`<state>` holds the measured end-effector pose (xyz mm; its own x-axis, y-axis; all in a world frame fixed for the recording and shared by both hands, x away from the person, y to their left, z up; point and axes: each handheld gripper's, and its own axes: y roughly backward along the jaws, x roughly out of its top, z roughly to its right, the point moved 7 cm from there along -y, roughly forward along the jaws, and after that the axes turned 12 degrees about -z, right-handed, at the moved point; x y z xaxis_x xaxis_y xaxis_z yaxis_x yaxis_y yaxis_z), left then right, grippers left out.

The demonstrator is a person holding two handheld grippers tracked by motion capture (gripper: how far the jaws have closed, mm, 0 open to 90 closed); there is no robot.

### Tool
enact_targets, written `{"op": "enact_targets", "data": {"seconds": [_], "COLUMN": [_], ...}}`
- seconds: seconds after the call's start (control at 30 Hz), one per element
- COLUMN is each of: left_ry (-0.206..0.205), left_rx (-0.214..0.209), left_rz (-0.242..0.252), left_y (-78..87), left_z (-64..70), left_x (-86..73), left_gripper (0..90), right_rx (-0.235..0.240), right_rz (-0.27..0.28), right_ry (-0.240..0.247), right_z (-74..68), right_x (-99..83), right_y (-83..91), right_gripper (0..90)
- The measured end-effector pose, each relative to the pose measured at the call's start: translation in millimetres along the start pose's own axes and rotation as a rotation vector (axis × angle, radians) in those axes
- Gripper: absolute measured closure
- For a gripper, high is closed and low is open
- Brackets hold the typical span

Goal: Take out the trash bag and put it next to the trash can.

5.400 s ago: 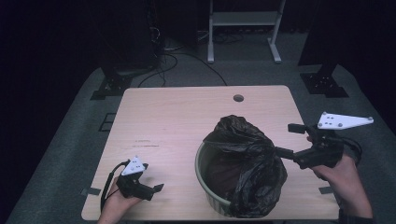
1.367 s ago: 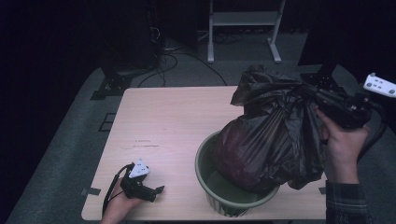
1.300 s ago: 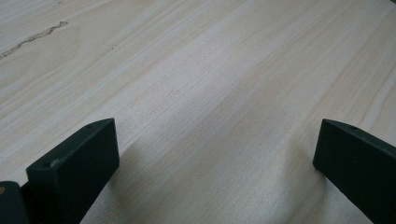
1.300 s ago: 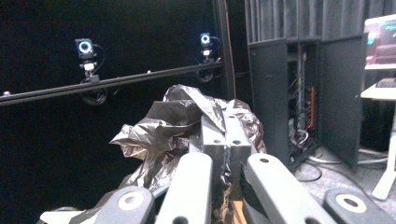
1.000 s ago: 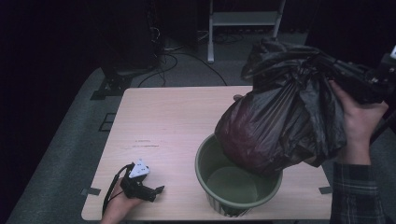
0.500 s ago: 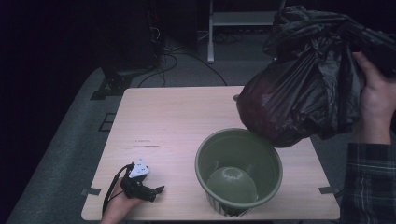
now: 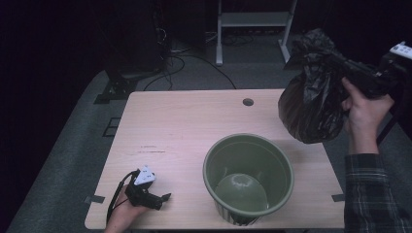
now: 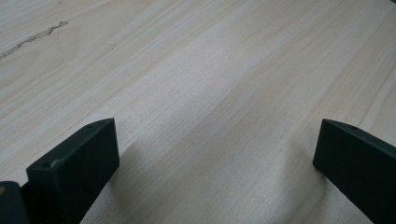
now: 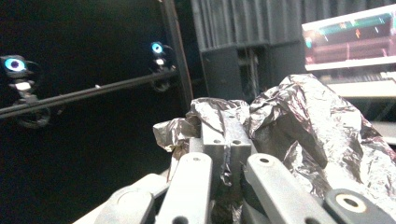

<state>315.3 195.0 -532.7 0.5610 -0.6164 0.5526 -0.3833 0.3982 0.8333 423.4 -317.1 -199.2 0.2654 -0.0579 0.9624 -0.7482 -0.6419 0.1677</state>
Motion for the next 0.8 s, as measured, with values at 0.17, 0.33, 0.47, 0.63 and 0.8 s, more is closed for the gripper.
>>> {"op": "enact_targets", "data": {"seconds": [0.17,0.33,0.47,0.63,0.8], "left_ry": [-0.001,-0.002,-0.002,-0.001,0.000], "left_rx": [0.000,0.000,0.000,-0.001,0.000], "left_rz": [-0.001,-0.002,-0.003,-0.002,-0.002], "left_y": [0.1,0.1,0.2,0.1,0.2], "left_z": [-0.1,-0.1,-0.1,0.1,0.2], "left_x": [-0.1,-0.1,-0.2,-0.1,-0.1], "left_gripper": [0.0,0.0,0.0,0.0,0.0], "right_rx": [-0.018,-0.007,0.023,0.044,0.039], "right_rz": [-0.036,-0.075,-0.097,-0.131,-0.152], "right_ry": [-0.048,-0.068,-0.066,-0.042,-0.015], "right_z": [13.6,11.7,1.3,-12.3,-17.7], "right_x": [-30.7,-53.1,-62.8,-73.3,-78.9], "right_y": [-15.7,-33.6,-46.6,-60.2,-64.1], "right_gripper": [90.0,90.0,90.0,90.0,68.2]}}
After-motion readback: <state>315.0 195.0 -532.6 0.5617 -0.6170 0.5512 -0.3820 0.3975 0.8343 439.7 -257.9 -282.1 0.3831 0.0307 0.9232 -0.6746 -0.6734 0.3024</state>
